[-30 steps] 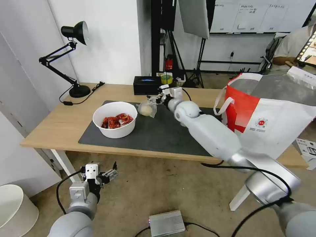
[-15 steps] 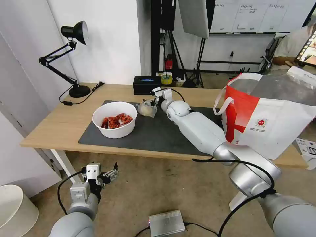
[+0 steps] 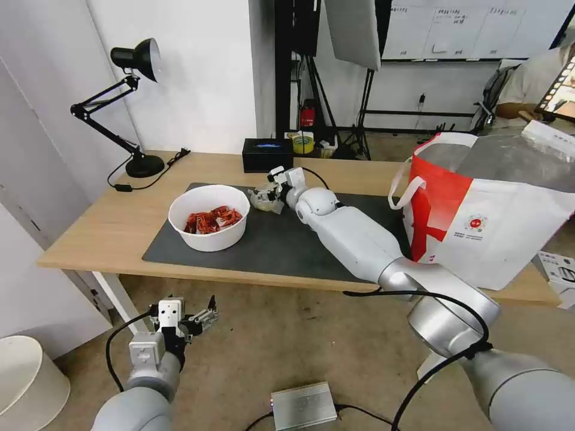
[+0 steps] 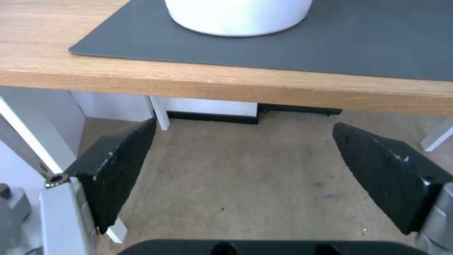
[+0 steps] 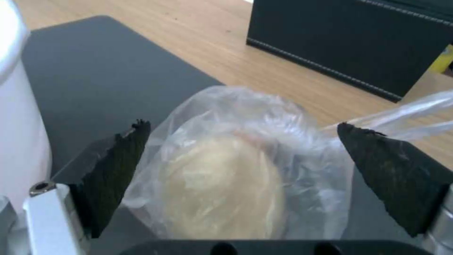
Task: Pick up the trash from the table and place it into the takeout bag.
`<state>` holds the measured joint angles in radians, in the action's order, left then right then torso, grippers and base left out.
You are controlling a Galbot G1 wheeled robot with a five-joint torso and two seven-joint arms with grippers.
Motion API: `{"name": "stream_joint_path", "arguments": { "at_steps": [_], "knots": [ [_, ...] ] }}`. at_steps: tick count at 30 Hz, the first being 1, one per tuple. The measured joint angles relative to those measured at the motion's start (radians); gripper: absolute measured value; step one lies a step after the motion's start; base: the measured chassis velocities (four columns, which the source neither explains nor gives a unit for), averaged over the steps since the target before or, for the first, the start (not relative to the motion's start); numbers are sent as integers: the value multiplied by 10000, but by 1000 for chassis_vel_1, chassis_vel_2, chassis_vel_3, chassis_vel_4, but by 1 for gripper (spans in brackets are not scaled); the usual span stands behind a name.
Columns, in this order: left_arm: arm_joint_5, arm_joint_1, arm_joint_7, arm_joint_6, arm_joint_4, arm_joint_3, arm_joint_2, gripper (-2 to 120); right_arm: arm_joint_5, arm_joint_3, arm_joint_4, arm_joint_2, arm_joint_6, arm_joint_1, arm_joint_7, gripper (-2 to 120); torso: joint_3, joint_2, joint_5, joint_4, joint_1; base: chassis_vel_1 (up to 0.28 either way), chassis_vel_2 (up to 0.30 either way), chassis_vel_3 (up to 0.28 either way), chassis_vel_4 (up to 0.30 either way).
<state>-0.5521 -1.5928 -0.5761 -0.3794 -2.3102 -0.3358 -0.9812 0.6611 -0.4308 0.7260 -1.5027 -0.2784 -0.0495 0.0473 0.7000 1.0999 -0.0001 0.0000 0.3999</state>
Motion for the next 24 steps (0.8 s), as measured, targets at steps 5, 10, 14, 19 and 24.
{"name": "stream_joint_path", "arguments": {
  "at_steps": [5,10,14,19,24],
  "knots": [
    [29,-17,1,0,0,12,-25,100,-215,-5,-93,-65,-80,-58,-77,100,0,0,1,0,1,0,0,0,0],
    [59,-45,3,0,-2,28,-92,100,-285,31,-204,-158,-196,-125,-207,100,0,0,1,0,0,0,0,0,0],
    [73,-76,6,0,-16,29,-135,100,-353,111,-264,-221,-218,-180,-213,100,0,0,1,0,0,0,0,0,0],
    [101,-103,10,1,-18,47,-173,100,-489,212,-356,-291,-242,-237,-219,100,0,0,1,0,0,0,0,0,0],
    [104,-78,11,3,-18,62,-172,100,-525,265,-368,-313,-249,-283,-288,90,0,0,1,0,0,0,0,0,0]
  ]
}}
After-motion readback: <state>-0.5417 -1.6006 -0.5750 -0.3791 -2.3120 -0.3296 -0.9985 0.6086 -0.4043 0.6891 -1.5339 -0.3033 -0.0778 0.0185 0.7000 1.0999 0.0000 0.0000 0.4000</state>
